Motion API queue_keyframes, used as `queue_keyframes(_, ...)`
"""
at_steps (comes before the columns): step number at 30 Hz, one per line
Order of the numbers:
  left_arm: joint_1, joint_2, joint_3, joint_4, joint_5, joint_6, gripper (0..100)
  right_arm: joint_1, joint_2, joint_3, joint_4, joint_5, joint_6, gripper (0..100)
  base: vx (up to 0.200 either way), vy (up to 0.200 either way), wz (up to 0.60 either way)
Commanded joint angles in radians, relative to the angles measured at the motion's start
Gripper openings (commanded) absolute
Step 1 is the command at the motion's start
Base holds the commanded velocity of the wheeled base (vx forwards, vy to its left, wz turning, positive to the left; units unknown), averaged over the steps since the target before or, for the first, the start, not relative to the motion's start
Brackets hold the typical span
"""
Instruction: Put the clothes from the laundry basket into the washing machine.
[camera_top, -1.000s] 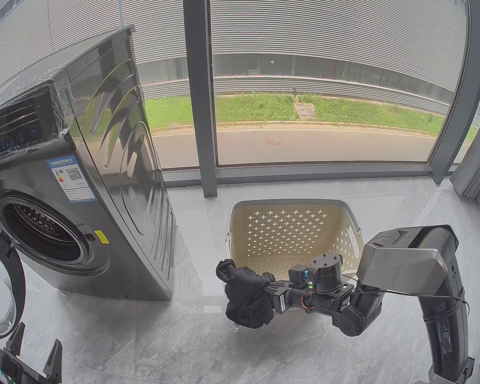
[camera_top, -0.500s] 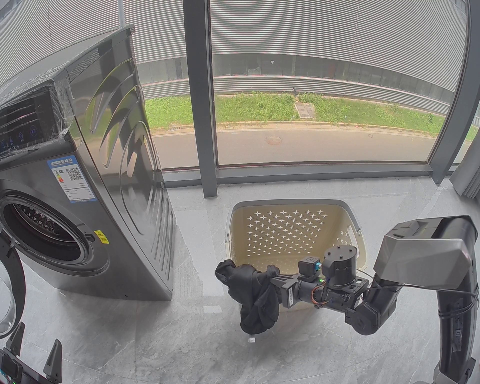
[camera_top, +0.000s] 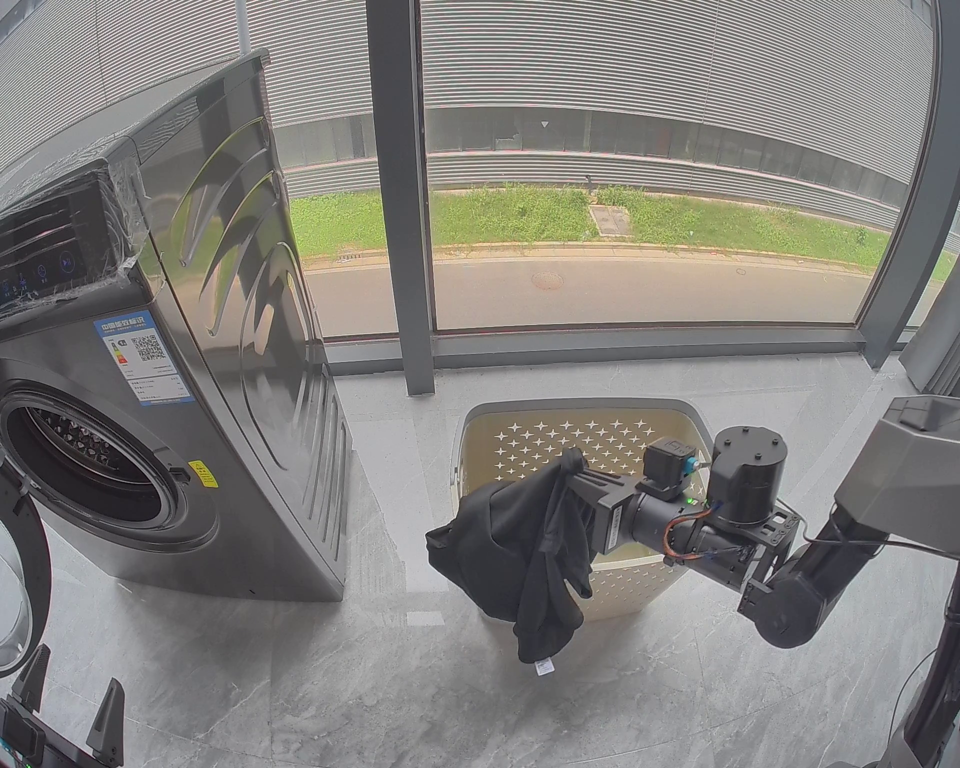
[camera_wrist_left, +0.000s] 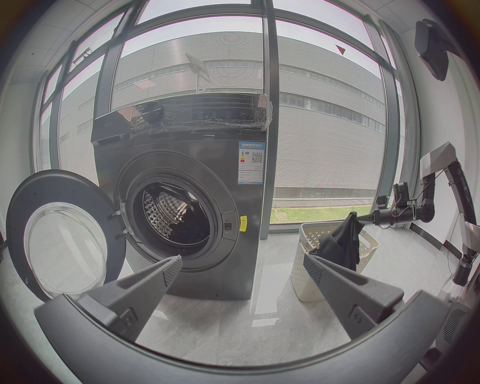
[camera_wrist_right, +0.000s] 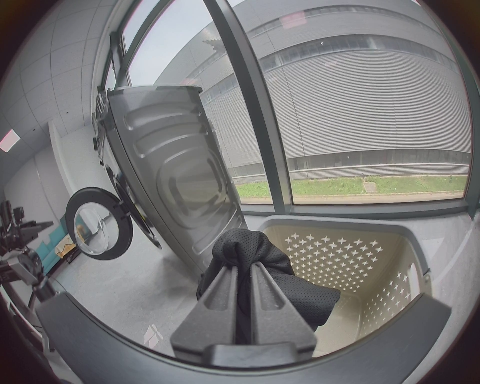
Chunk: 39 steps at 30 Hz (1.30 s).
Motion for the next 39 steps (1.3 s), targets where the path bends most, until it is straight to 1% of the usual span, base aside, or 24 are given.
queue_keyframes(1, 0.0, -0.016, 0.018, 0.0, 0.0, -0.001, 100, -0.01, -0.137, 0.018, -0.002, -0.012, 0.007, 0, 0.0, 0.0, 0.0)
queue_keyframes(8, 0.0, -0.016, 0.018, 0.0, 0.0, 0.002, 100, -0.024, -0.281, 0.02, 0.014, -0.018, 0.013, 0, 0.0, 0.0, 0.0)
queue_keyframes(10, 0.0, -0.016, 0.018, 0.0, 0.0, 0.002, 100, -0.039, -0.318, 0.029, 0.014, -0.038, 0.011, 0, 0.0, 0.0, 0.0)
queue_keyframes(11, 0.0, -0.016, 0.018, 0.0, 0.0, 0.002, 100, -0.041, -0.321, 0.03, 0.014, -0.039, 0.011, 0, 0.0, 0.0, 0.0)
queue_keyframes(15, 0.0, -0.016, 0.018, 0.0, 0.0, 0.0, 100, -0.047, -0.416, 0.075, 0.015, -0.045, 0.017, 0, 0.0, 0.0, 0.0)
queue_keyframes(20, -0.001, -0.016, 0.018, 0.0, -0.006, 0.0, 100, -0.059, -0.49, 0.075, 0.063, -0.051, 0.019, 0, 0.0, 0.0, 0.0)
queue_keyframes(21, -0.001, -0.016, 0.018, 0.0, -0.006, -0.001, 100, -0.061, -0.501, 0.078, 0.072, -0.051, 0.021, 0, -0.2, 0.0, 0.0)
queue_keyframes(23, -0.001, -0.016, 0.018, 0.0, -0.007, -0.003, 100, -0.061, -0.507, 0.084, 0.075, -0.051, 0.021, 0, -0.2, 0.0, 0.0)
queue_keyframes(26, -0.001, -0.016, 0.018, 0.0, -0.009, 0.005, 100, -0.061, -0.508, 0.096, 0.071, -0.05, 0.021, 0, -0.2, 0.0, 0.0)
queue_keyframes(29, -0.001, -0.016, 0.018, 0.0, -0.007, -0.001, 100, -0.055, -0.505, 0.098, 0.066, -0.051, 0.022, 0, -0.2, 0.0, 0.0)
queue_keyframes(32, -0.001, -0.016, 0.018, 0.0, -0.006, -0.003, 100, -0.05, -0.505, 0.099, 0.066, -0.056, 0.022, 0, 0.0, 0.0, 0.0)
queue_keyframes(35, -0.001, -0.016, 0.018, 0.0, -0.006, -0.003, 100, -0.061, -0.51, 0.11, 0.069, -0.056, 0.022, 0, 0.0, 0.0, 0.0)
queue_keyframes(39, 0.0, -0.016, 0.018, 0.0, -0.004, -0.001, 100, -0.062, -0.513, 0.103, 0.074, -0.067, 0.022, 0, 0.0, 0.2, 0.0)
